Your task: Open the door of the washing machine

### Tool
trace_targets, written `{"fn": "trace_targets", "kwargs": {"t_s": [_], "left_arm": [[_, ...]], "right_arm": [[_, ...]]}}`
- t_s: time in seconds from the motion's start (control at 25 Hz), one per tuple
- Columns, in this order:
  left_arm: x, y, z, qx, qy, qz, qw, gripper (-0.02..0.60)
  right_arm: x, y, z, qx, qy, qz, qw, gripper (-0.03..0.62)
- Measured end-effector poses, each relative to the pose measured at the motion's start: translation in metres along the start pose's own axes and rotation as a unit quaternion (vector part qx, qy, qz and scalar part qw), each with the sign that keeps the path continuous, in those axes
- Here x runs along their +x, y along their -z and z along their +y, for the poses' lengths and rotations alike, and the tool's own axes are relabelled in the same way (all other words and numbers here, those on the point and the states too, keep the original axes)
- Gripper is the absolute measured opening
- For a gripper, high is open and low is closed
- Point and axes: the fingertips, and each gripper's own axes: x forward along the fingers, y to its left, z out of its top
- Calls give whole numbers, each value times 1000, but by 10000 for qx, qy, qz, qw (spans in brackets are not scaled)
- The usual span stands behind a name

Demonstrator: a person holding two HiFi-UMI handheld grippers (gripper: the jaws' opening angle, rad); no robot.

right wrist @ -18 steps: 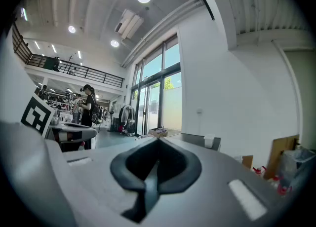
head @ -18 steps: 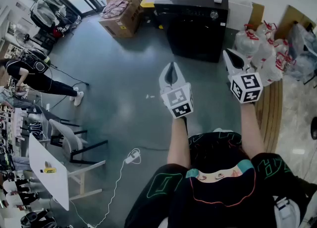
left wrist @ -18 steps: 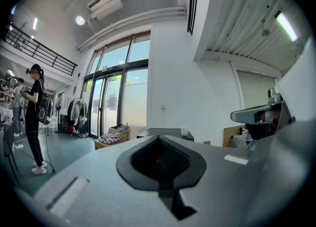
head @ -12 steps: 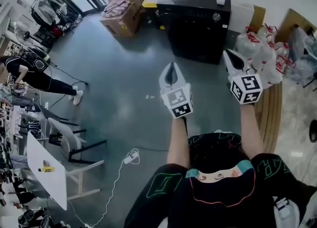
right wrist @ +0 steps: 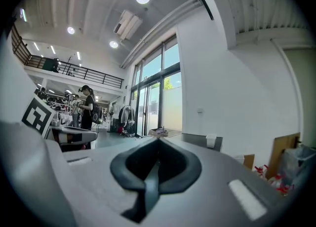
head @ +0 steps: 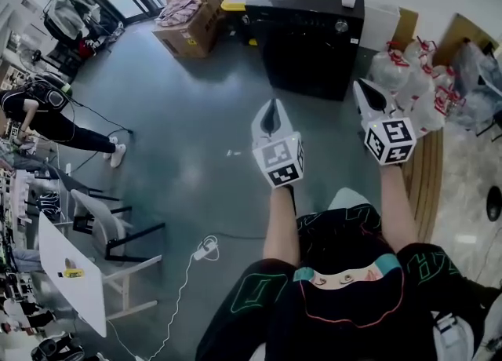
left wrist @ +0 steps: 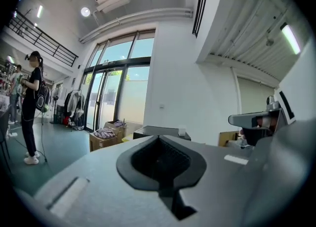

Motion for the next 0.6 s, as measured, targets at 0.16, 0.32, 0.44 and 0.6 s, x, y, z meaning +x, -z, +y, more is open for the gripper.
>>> {"fn": "trace_targets", "kwargs": {"t_s": [0.16, 0.32, 0.44, 0.6], "left_arm": [[5, 13, -7, -67, 39, 136, 9999, 11], [17, 26, -8, -96, -39, 298, 9995, 11], [29, 36, -7, -119, -132, 434, 9989, 11], [58, 47, -8, -103, -223, 545, 9982, 11]], "right_arm": [[-2, 11, -10, 64, 41, 148, 9999, 3], [5, 24, -21, 147, 50, 310, 9994, 3], [18, 36, -26, 202, -37, 429, 9989, 3], [43, 53, -39, 261, -157, 575, 9979, 3]]}}
